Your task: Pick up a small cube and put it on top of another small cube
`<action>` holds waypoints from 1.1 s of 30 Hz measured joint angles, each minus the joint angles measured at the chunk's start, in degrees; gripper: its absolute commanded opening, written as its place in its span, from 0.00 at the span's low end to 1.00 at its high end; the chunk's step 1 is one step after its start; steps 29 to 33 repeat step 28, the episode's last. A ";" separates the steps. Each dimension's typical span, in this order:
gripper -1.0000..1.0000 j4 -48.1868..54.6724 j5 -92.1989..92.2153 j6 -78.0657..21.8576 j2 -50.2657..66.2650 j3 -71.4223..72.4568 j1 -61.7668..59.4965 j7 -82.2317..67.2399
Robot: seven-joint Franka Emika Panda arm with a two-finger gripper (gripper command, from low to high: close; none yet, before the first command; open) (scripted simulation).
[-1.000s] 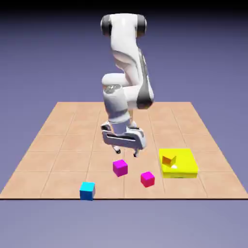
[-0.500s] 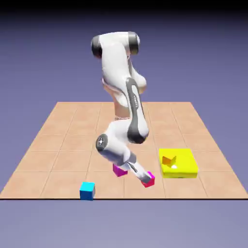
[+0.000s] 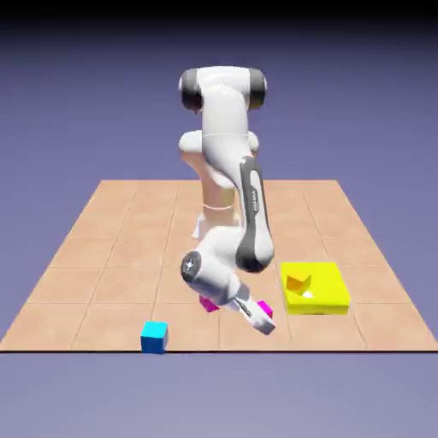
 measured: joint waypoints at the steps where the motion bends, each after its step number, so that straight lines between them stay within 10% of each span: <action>1: 0.00 -0.07 -1.32 -0.05 -0.50 1.72 -2.07 0.87; 7: 0.00 -0.49 -9.21 -0.50 -3.53 11.61 -14.14 5.82; 20: 0.00 -2.58 -24.26 -20.00 -13.53 -15.35 0.80 -14.56; 25: 0.00 -6.97 -21.61 -12.64 -10.29 -14.04 1.68 -16.64; 26: 1.00 -8.01 -20.97 -10.87 -9.51 -13.70 1.86 -17.10; 33: 1.00 -8.01 -21.15 -10.88 -9.51 -13.70 1.86 -17.03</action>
